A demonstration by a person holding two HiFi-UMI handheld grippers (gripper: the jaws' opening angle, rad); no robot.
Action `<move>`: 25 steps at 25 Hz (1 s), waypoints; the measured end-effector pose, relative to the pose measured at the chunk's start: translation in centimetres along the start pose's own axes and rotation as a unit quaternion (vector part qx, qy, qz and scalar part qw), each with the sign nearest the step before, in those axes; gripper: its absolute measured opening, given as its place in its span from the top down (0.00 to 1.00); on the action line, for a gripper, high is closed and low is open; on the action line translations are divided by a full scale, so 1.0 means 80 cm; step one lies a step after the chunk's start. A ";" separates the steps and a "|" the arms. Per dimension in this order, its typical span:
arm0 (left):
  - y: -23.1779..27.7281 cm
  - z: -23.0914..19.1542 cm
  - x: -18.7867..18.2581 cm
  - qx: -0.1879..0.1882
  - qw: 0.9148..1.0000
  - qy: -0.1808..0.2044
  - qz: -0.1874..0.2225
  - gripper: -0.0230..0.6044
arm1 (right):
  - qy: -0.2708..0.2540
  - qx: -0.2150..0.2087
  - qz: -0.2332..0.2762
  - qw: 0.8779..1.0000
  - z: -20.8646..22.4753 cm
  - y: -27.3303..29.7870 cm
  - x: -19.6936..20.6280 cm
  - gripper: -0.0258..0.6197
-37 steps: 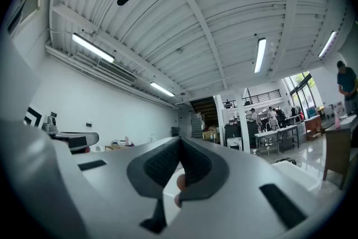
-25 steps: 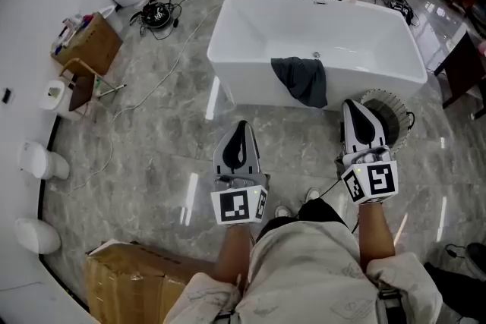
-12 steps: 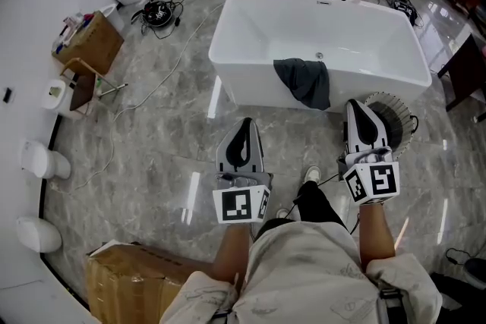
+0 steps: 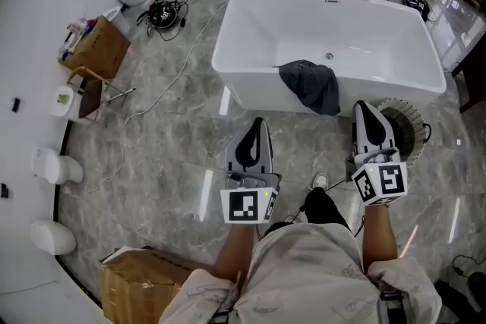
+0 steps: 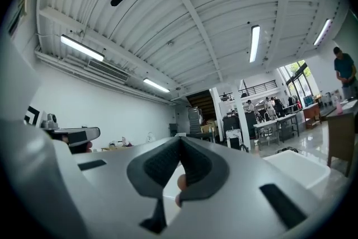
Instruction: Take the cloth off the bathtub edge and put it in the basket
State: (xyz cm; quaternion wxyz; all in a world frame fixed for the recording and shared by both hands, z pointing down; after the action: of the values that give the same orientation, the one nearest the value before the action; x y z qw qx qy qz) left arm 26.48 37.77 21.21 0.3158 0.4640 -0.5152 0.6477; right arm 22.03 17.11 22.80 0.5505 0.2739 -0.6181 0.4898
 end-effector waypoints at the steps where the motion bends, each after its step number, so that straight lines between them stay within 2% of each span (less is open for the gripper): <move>1: 0.012 0.002 0.007 0.000 1.000 -0.001 -0.002 0.96 | 0.002 0.001 0.001 1.000 0.011 0.008 0.005 0.98; 7: 0.097 0.019 0.043 0.001 1.000 0.007 -0.018 0.96 | 0.023 -0.008 -0.001 1.000 0.076 0.060 0.028 0.98; 16: 0.216 0.061 0.094 0.013 0.999 0.008 -0.036 0.96 | 0.016 -0.030 -0.006 0.999 0.169 0.120 0.053 0.98; 25: 0.295 0.101 0.145 0.013 0.998 0.020 -0.056 0.96 | 0.041 -0.037 -0.011 0.998 0.259 0.148 0.079 0.98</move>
State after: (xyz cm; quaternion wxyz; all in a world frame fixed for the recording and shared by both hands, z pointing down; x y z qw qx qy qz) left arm 3.45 22.86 23.47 0.3556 0.4830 -0.4738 0.6448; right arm 1.57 3.97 26.98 0.5907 0.2397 -0.6095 0.4713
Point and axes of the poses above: the fingertips, and each gripper's own axes: y forward along the fingers, z to its right, x out of its underside, the point moved 1 cm from there along -y, backward along the fingers, and after that the axes turned 12 degrees about z, right-handed, at the moved point
